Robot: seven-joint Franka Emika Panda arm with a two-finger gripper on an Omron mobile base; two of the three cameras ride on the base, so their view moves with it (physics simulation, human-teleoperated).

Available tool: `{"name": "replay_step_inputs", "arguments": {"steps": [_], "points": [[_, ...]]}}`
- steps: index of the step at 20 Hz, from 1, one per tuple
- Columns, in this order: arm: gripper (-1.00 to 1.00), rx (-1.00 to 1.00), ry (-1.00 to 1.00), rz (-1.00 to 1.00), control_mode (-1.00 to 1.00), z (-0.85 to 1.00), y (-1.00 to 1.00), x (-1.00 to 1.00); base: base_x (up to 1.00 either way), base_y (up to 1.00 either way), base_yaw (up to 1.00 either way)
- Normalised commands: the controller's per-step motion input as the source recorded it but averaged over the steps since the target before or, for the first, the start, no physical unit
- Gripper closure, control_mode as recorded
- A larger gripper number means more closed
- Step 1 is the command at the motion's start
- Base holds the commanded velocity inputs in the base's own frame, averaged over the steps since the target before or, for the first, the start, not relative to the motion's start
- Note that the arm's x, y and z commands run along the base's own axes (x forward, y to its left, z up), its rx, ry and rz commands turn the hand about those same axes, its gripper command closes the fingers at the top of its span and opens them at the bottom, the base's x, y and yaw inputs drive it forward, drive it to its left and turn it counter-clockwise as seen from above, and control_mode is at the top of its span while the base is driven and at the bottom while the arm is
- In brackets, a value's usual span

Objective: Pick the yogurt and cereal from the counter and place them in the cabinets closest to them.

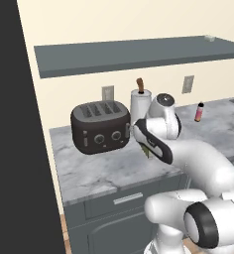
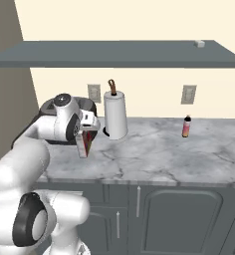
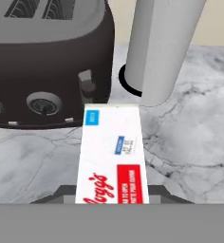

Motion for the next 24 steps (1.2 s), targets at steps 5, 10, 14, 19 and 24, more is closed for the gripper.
{"name": "replay_step_inputs", "arguments": {"steps": [5,10,14,19,24], "points": [[1.0,0.01,-0.08,0.0,-1.0,0.64,0.0,-0.3,0.0,0.0,0.0],[1.0,0.02,-0.07,0.0,-1.0,0.58,-0.03,-0.39,0.0,0.0,0.0],[1.0,0.04,-0.03,0.0,-1.0,0.55,-0.07,-0.5,0.0,0.0,0.0],[1.0,0.03,-0.01,0.0,-1.0,0.61,-0.07,-0.53,0.0,0.0,0.0],[1.0,0.0,0.0,0.0,-1.0,0.67,-0.04,-0.53,0.0,0.0,0.0]]}}
